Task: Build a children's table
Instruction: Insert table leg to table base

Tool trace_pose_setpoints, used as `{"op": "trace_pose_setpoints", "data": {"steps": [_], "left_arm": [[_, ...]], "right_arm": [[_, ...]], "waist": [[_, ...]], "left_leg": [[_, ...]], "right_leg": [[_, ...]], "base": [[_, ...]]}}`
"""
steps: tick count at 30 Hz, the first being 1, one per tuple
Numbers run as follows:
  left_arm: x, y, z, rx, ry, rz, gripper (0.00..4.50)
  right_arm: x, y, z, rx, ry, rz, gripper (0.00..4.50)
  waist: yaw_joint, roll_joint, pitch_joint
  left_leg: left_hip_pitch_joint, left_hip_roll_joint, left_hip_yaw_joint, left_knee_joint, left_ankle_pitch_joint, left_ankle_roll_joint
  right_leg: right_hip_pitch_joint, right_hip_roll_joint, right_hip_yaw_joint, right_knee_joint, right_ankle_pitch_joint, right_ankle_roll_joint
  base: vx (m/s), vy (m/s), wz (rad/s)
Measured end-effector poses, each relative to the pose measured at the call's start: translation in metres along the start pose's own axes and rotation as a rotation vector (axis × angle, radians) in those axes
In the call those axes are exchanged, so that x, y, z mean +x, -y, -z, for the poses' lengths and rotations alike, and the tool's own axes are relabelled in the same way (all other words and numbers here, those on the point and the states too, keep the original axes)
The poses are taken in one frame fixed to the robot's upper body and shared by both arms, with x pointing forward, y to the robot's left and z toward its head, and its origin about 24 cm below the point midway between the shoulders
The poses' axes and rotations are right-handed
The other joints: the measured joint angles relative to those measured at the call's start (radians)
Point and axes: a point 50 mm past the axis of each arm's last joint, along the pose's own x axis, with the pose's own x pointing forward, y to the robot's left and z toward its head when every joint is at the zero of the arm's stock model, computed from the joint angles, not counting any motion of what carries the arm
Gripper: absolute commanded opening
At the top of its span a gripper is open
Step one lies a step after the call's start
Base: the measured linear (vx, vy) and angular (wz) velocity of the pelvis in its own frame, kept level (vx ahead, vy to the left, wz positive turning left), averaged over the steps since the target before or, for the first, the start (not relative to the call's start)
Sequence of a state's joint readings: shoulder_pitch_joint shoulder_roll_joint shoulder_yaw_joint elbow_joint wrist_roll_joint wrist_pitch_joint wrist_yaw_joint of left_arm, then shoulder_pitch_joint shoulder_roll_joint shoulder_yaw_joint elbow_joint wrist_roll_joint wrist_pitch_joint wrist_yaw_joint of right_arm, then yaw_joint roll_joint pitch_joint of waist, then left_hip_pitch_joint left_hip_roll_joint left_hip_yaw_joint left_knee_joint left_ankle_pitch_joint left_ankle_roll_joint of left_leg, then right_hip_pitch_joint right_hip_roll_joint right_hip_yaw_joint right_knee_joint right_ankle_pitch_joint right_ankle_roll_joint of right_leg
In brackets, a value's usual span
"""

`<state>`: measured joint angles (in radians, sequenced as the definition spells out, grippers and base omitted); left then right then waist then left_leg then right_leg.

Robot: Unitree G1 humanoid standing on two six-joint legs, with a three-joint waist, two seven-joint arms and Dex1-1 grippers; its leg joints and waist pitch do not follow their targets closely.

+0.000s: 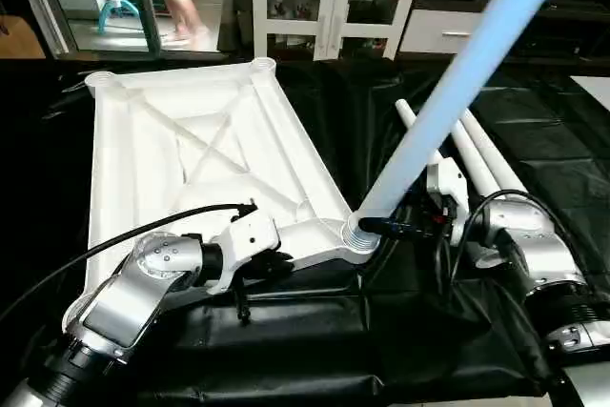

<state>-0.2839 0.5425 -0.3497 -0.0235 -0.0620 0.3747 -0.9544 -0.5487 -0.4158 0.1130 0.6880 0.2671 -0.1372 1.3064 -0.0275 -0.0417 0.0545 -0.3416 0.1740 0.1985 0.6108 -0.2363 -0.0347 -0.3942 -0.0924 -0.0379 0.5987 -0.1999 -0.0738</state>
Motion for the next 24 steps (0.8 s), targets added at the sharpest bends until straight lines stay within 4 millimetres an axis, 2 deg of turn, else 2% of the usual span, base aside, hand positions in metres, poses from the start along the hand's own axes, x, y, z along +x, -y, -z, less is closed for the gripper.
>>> {"op": "trace_pose_setpoints", "data": {"steps": [2,5,11,14,15,17,19,21,24], "left_arm": [[-0.001,-0.001,0.001,-0.002,-0.006,-0.012,0.0],[0.0,-0.004,0.002,-0.011,-0.022,-0.053,0.0],[0.013,-0.011,-0.002,-0.128,-0.037,-0.174,0.0],[0.023,-0.014,-0.007,-0.202,-0.034,-0.244,0.0],[0.031,-0.017,-0.012,-0.256,-0.034,-0.299,0.0],[0.044,-0.022,-0.022,-0.323,-0.035,-0.378,0.0],[0.055,-0.022,-0.032,-0.372,-0.029,-0.433,0.0],[0.06,-0.021,-0.037,-0.391,-0.022,-0.452,0.0],[0.061,-0.02,-0.038,-0.402,-0.031,-0.462,0.0]], "right_arm": [[0.005,0.0,0.001,0.015,0.011,0.03,1.85],[0.013,0.001,0.004,0.05,0.029,0.11,1.85],[0.037,0.006,0.008,0.085,0.044,0.359,1.85],[0.05,0.01,0.009,0.121,0.056,0.48,1.85],[0.06,0.015,0.008,0.163,0.068,0.58,1.85],[0.076,0.023,0.003,0.228,0.084,0.741,1.85],[0.089,0.027,-0.003,0.268,0.087,0.875,1.85],[0.096,0.027,-0.007,0.279,0.095,0.919,1.85],[0.104,0.025,-0.011,0.278,0.099,0.931,1.85]], "waist": [[-0.004,0.0,0.0],[-0.022,0.0,0.0],[-0.056,0.002,0.001],[-0.071,0.004,0.001],[-0.08,0.006,0.002],[-0.096,0.013,0.008],[-0.111,0.024,0.015],[-0.125,0.032,0.02],[-0.132,0.032,0.02]], "left_leg": [[0.0,0.0,0.0,0.0,0.0,-0.001],[0.001,0.0,0.0,-0.001,0.001,-0.001],[0.0,0.0,-0.004,0.0,0.001,-0.002],[-0.005,-0.002,-0.01,0.0,0.001,-0.002],[-0.004,-0.002,-0.012,0.0,0.001,-0.002],[-0.009,-0.003,-0.014,-0.001,0.001,-0.002],[-0.015,-0.003,-0.025,0.0,0.001,-0.002],[-0.018,-0.003,-0.03,-0.001,0.001,-0.002],[-0.016,-0.003,-0.031,-0.005,0.001,-0.002]], "right_leg": [[0.0,0.0,0.0,-0.001,-0.001,0.002],[0.001,0.001,0.0,-0.004,-0.003,0.004],[0.001,0.001,-0.003,-0.018,-0.014,0.023],[0.0,0.001,-0.008,-0.026,-0.014,0.024],[-0.003,0.001,-0.009,-0.029,-0.014,0.024],[-0.004,0.001,-0.014,-0.04,-0.014,0.024],[-0.001,-0.002,-0.031,-0.056,-0.014,0.024],[-0.002,-0.003,-0.038,-0.063,-0.014,0.024],[-0.003,-0.003,-0.04,-0.059,-0.014,0.024]], "base": [[0.0,0.0,0.0],[0.0,0.0,0.0],[-0.008,0.004,-0.02],[-0.055,0.023,-0.15],[0.0,0.0,0.0],[-0.028,0.01,-0.03],[-0.062,0.038,-0.13],[0.0,0.0,0.0],[0.0,0.0,0.0]]}}
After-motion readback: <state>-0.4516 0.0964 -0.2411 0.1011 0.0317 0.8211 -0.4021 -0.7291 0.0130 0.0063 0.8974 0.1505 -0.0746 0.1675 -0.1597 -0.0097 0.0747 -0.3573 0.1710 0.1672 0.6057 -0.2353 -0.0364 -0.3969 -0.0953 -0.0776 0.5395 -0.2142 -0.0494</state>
